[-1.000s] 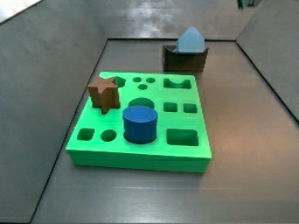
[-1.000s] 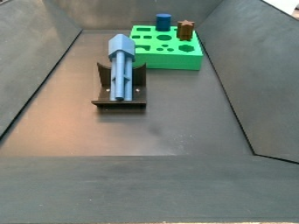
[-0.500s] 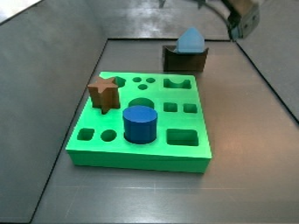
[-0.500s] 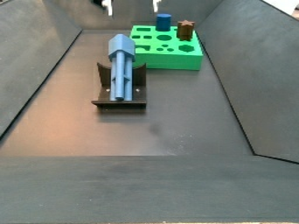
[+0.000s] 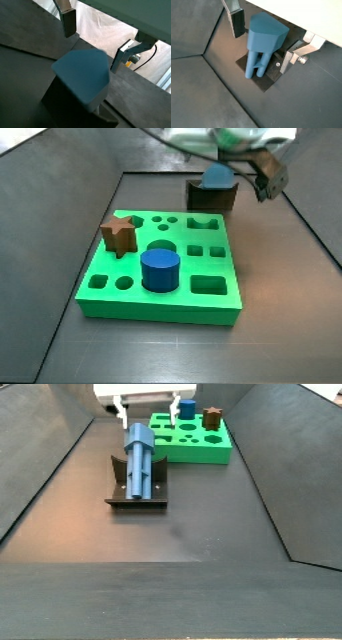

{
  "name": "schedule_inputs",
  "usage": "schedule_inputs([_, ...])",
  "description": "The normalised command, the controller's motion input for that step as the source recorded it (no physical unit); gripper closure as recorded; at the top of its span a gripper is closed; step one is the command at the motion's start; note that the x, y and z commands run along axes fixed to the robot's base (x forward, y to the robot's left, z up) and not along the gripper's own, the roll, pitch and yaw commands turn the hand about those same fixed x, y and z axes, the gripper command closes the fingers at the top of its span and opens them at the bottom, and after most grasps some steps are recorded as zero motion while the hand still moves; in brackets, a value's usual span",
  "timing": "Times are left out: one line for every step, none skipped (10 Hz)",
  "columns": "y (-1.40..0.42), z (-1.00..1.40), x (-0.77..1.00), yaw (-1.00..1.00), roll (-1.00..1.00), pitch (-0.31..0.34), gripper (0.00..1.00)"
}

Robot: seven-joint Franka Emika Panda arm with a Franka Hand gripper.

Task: Pick up the 3 prong object. Move up. Place the 3 prong object on the fixture. Regrasp the 3 prong object. Move to above the board. Insert the 3 prong object.
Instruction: Regrasp the 3 prong object, then move to above the board.

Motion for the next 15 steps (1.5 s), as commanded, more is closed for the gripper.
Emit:
schedule_inputs([-0.04,-0.85,0.53,0.08,0.13,0.033,0.00])
schedule_inputs([-0.04,-0.67,0.49,0.08,0.13,0.042,0.00])
schedule_inputs([-0.05,-0.54,0.47,0.08,0.13,0.048,0.00])
schedule_inputs([-0.05,-0.38,0.43,0.09,0.14,0.054,0.00])
schedule_inputs([-0.05,-0.26,0.41,0.09,0.15,0.058,0.00])
schedule_inputs([-0.05,-0.18,0.39,0.10,0.15,0.061,0.00])
schedule_inputs([-0.05,-0.05,0.36,0.10,0.16,0.065,0.00])
schedule_inputs([-0.05,-0.03,0.32,0.09,0.16,0.071,0.00])
schedule_inputs([0.00,0.00,0.00,0.00,0.00,0.000,1.00])
schedule_inputs([-0.02,1.00,0.09,-0.03,0.04,0.184,1.00])
schedule_inputs([-0.02,1.00,0.09,-0.02,0.03,0.188,1.00])
schedule_inputs([-0.02,1.00,0.08,0.01,0.01,0.200,1.00])
schedule_inputs([-0.02,1.00,0.08,0.07,-0.01,0.200,1.00])
schedule_inputs([-0.02,1.00,0.08,0.09,-0.02,0.197,1.00])
schedule_inputs([-0.02,1.00,0.08,0.12,-0.01,0.173,1.00])
